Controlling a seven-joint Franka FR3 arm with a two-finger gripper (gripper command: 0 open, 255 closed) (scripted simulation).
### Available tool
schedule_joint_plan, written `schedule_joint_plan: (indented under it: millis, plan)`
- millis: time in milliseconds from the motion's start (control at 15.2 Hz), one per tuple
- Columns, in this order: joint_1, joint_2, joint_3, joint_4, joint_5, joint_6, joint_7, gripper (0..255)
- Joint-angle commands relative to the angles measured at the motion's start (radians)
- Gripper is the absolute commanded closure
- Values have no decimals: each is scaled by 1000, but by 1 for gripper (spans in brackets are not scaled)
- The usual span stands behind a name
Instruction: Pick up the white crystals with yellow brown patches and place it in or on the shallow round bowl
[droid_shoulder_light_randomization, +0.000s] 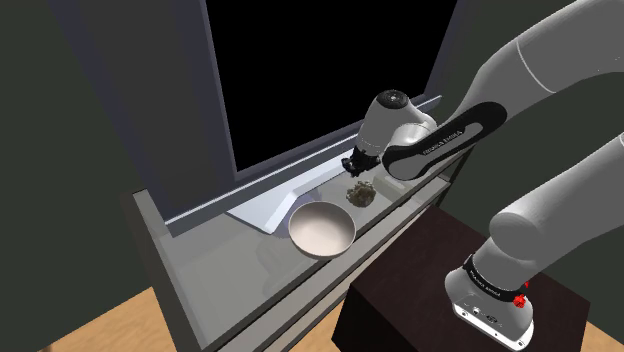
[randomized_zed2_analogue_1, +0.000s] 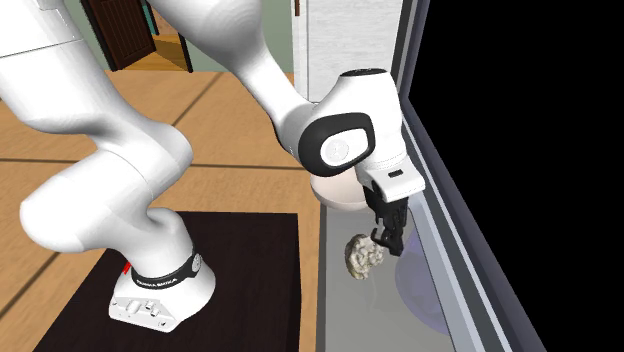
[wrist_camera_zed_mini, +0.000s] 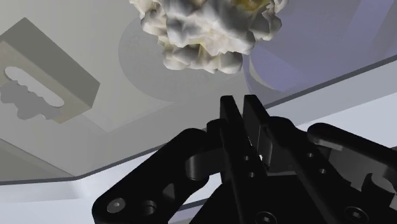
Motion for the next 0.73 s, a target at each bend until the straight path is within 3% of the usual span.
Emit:
schedule_joint_plan:
  millis: [0, 330, 396, 462, 528, 594, 660]
  plan:
    - [0, 0, 0, 0, 0, 0, 0, 255]
    - [0, 0, 0, 0, 0, 0, 0, 255]
    - [0, 0, 0, 0, 0, 0, 0, 0]
    - [-19, 30, 26, 85, 88, -200, 194, 0]
    - [-12, 20, 16, 43, 29, -55, 52, 0]
    - [-7, 21, 11, 43, 27, -55, 53, 0]
    - [63, 22, -83, 92, 321, -205, -125, 0]
